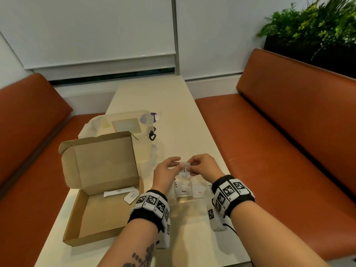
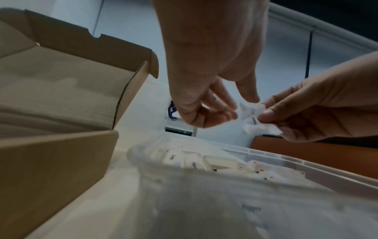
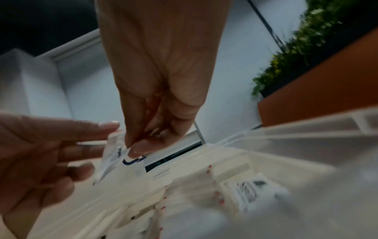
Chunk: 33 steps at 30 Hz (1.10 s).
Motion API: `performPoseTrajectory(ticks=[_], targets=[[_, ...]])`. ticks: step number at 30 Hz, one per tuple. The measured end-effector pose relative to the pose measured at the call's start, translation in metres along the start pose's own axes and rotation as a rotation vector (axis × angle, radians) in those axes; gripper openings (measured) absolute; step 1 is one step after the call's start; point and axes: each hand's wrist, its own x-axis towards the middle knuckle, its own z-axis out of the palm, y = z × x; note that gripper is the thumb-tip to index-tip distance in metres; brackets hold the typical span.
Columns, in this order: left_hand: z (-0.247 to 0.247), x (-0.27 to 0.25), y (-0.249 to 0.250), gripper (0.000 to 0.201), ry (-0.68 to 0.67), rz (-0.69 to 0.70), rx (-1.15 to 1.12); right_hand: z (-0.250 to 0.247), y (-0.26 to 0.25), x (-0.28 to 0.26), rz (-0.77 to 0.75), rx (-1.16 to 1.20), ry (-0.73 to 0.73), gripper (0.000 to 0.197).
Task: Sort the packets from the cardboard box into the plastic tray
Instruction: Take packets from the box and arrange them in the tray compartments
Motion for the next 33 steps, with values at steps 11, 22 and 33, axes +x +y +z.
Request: performPoseTrajectory(ticks=[11,22,33], targets=[[-0.006,-0.006,-0.004,0.007,0.165,-0.031,0.129,0.005,0.003,-0.001,0.049,-0.152,-0.012,0.010],[-0.020,-0.004,-0.029,0.052,0.238,-0.178,0.541,0.038,0.009,-0.006,0.037,-0.776,-0.210,0.010],[-0.024,-0.001,-0.033,0.045,0.213,-0.161,0.642,0.046,0.023,-0.015,-0.222,-1.101,-0.126,0.016]])
